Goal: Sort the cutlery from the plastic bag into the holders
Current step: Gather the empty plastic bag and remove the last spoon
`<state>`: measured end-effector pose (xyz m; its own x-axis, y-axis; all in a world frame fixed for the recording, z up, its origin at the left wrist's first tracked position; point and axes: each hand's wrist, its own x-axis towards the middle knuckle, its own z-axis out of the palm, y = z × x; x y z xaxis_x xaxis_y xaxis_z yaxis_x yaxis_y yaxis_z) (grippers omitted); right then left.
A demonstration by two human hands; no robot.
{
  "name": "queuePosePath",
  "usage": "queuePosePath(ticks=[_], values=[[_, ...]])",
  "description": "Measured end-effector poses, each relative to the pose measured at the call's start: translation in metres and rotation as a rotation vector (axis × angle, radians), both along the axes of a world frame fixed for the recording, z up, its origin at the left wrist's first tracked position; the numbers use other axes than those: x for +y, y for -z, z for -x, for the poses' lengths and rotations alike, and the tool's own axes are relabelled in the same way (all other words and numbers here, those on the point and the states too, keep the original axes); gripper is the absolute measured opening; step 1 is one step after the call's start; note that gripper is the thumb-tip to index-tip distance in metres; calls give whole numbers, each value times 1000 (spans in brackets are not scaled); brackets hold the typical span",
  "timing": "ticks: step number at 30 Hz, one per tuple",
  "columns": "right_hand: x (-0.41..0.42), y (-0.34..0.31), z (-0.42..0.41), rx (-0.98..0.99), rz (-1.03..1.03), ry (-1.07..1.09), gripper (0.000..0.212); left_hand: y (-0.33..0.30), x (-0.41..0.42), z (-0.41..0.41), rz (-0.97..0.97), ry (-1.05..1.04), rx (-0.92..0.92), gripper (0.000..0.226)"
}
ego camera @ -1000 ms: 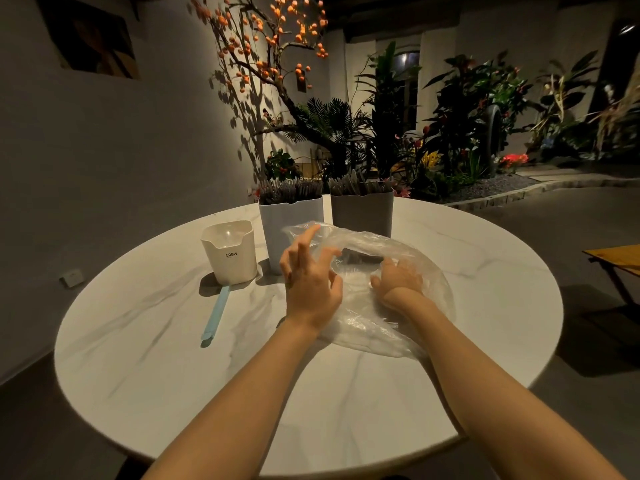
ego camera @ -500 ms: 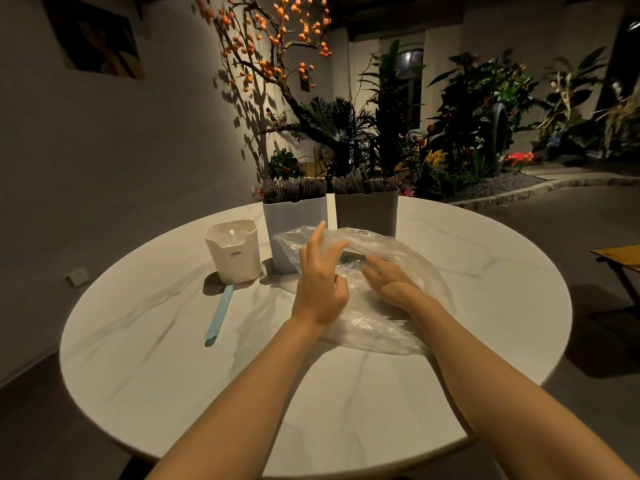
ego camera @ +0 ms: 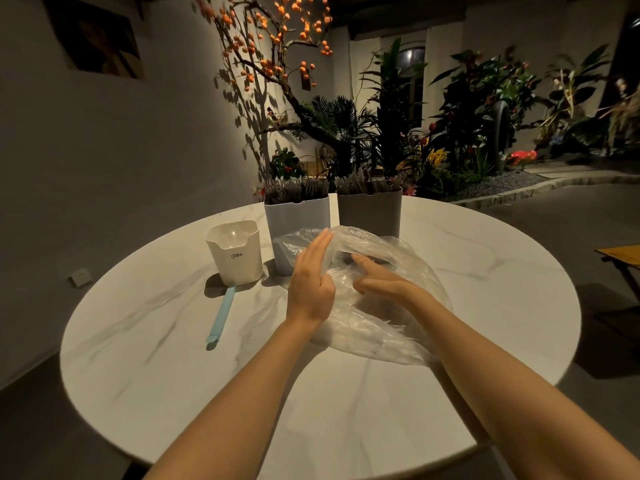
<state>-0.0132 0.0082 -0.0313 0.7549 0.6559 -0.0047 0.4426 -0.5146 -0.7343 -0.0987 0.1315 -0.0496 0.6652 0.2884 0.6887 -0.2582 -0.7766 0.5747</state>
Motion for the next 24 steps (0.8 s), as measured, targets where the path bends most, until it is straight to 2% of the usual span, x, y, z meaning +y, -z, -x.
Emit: queuePosePath(ticks=[3,6,9,12,14,18,24], values=[[3,3,-5,22,-141,-29,83,0,1,-1,27,19,-4,65],[4,3,-10,4,-154,-27,80,1,1,-1,29,22,1,66],[13,7,-14,-57,-34,43,58,0,1,0,28,21,17,68],[24,13,-15,-267,264,262,62,-1,0,1,43,10,29,73],[26,16,-17,-281,340,341,62,-1,0,3,49,6,37,75],[25,14,-22,-245,280,387,42,-2,0,3,55,-9,42,78],[22,17,-24,-355,140,424,20,-3,-1,5,58,-21,46,78]])
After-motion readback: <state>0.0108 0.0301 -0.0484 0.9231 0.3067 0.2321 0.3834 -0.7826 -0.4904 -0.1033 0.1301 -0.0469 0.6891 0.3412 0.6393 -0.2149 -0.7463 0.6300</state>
